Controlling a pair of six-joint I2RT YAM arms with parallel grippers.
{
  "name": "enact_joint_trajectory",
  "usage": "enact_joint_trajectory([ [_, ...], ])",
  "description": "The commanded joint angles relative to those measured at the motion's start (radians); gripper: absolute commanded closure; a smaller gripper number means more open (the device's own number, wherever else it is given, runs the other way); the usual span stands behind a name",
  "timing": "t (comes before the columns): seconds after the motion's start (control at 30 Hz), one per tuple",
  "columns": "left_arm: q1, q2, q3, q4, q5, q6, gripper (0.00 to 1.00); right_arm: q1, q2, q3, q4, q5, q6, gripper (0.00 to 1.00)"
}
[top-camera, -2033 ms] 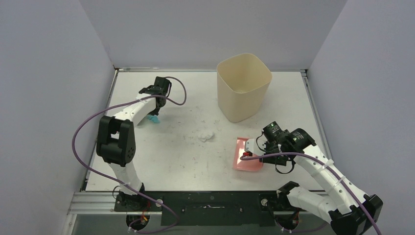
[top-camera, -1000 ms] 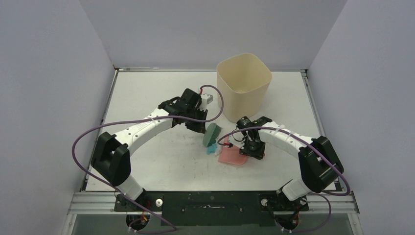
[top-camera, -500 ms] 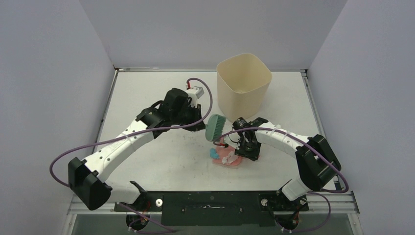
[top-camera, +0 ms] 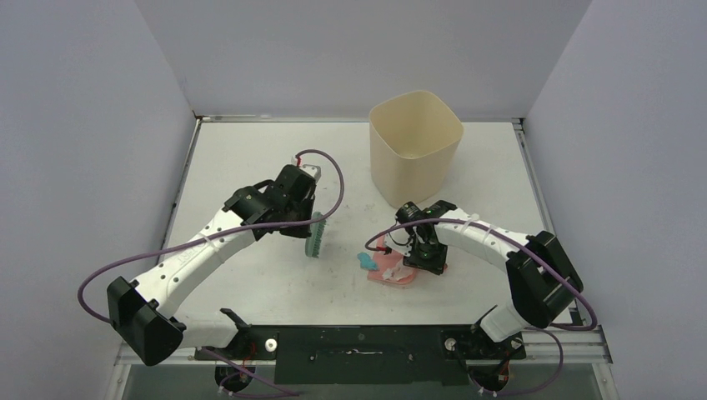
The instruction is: Sweep away the paper scraps from the table
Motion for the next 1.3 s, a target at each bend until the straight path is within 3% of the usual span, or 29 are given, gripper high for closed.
enact_joint_trajectory([
  [0.0,-0.003,-0.012,0.005,-0.048,-0.054,-0.007,1.0,0.006,-0.073,0.056,-0.114,0.084,-0.015,0.95],
  [0.2,-0.015,0.038,0.0,-0.034,-0.007,0.0,1.0,0.005,-0.111,0.064,-0.16,0.105,-0.021,0.91],
  [0.3,-0.028,0.047,-0.015,0.0,0.023,-0.014,1.0,0.005,-0.116,0.008,-0.106,0.08,-0.02,0.81],
  [0.47,-0.035,0.042,-0.032,0.025,0.056,-0.015,1.0,-0.01,-0.156,-0.097,0.023,0.062,-0.042,0.77],
  [0.67,-0.041,-0.003,-0.08,0.066,0.094,-0.027,1.0,-0.135,-0.32,-0.149,0.082,-0.079,-0.132,0.47],
  [0.73,-0.042,-0.013,-0.097,0.083,0.104,-0.034,1.0,-0.178,-0.394,-0.173,0.079,-0.151,-0.205,0.43],
  [0.87,-0.043,-0.008,-0.102,0.1,0.116,-0.038,1.0,-0.193,-0.489,-0.237,0.118,-0.166,-0.238,0.43],
  [1.03,-0.045,0.007,-0.098,0.111,0.128,-0.042,1.0,-0.195,-0.47,-0.274,0.127,-0.169,-0.231,0.47],
  [1.27,-0.046,-0.001,-0.11,0.143,0.149,-0.055,1.0,-0.219,-0.424,-0.297,0.169,-0.177,-0.23,0.6],
])
